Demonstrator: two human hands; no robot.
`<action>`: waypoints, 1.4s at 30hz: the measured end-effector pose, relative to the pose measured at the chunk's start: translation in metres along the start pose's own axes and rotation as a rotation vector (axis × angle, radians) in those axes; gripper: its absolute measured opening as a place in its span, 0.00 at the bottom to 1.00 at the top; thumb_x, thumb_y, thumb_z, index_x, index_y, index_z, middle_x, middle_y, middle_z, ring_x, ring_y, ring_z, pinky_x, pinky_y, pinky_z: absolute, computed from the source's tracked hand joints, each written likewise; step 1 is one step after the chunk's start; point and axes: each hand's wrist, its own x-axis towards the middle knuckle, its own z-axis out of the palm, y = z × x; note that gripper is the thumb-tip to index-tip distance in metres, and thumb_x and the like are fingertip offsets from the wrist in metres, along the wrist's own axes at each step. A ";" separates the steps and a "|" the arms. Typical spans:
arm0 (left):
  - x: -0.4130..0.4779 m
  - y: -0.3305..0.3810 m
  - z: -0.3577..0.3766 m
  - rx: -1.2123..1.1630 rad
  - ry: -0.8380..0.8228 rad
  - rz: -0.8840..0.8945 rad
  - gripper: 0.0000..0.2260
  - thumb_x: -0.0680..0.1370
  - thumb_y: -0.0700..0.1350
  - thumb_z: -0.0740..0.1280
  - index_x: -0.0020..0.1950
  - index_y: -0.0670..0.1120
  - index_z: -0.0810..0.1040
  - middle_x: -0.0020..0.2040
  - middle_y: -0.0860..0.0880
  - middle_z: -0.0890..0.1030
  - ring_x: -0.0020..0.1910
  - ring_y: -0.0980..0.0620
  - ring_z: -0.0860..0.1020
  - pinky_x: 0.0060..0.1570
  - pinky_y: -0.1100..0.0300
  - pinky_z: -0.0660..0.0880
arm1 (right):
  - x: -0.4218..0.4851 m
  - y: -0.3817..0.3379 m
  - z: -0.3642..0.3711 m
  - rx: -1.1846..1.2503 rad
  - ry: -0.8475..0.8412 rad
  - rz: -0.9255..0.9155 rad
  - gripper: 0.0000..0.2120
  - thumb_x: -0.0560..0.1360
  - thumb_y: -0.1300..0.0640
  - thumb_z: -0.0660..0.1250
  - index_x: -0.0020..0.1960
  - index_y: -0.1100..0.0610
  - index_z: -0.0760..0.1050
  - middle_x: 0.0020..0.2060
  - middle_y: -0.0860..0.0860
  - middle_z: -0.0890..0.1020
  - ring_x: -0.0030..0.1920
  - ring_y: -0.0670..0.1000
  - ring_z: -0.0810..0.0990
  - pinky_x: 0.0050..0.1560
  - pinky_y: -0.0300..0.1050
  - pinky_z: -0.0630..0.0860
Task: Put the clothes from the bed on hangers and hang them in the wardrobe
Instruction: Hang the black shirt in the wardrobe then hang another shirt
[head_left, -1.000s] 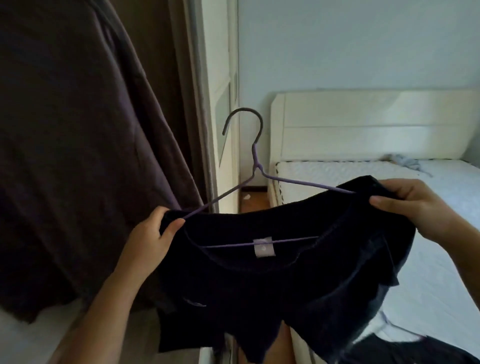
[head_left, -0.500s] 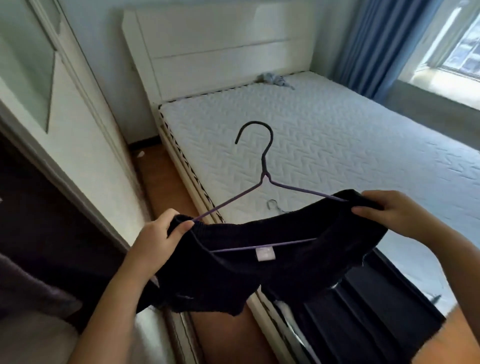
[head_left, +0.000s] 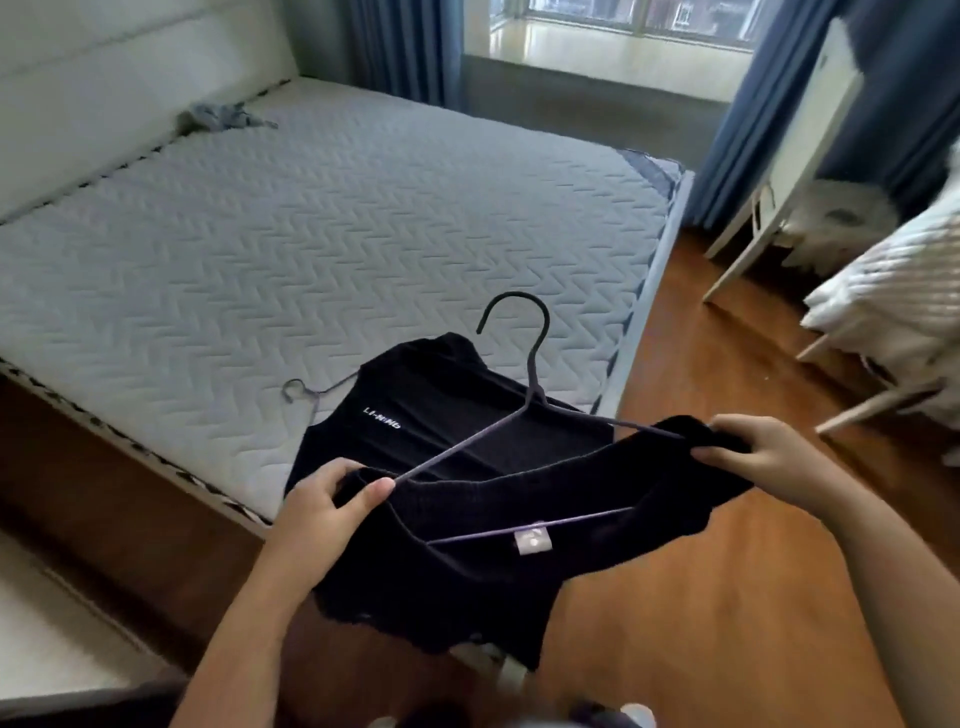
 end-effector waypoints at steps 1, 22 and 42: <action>0.001 0.013 0.021 0.015 -0.014 0.026 0.04 0.72 0.50 0.70 0.39 0.51 0.78 0.35 0.52 0.81 0.38 0.59 0.78 0.40 0.64 0.72 | -0.006 0.024 -0.012 0.010 0.015 0.028 0.07 0.73 0.57 0.69 0.38 0.58 0.77 0.32 0.53 0.79 0.33 0.49 0.75 0.35 0.42 0.67; 0.023 0.263 0.397 0.283 -0.604 0.293 0.02 0.74 0.48 0.68 0.43 0.54 0.75 0.40 0.51 0.81 0.41 0.55 0.79 0.38 0.64 0.73 | -0.151 0.361 -0.208 0.315 0.548 0.615 0.07 0.70 0.54 0.71 0.36 0.50 0.75 0.35 0.51 0.79 0.38 0.51 0.76 0.36 0.42 0.70; 0.237 0.255 0.395 0.145 -0.336 -0.135 0.06 0.73 0.49 0.68 0.45 0.47 0.81 0.43 0.48 0.83 0.45 0.50 0.80 0.51 0.49 0.75 | 0.229 0.336 -0.307 0.050 0.141 0.342 0.09 0.70 0.50 0.71 0.44 0.55 0.76 0.41 0.51 0.80 0.44 0.52 0.77 0.37 0.40 0.71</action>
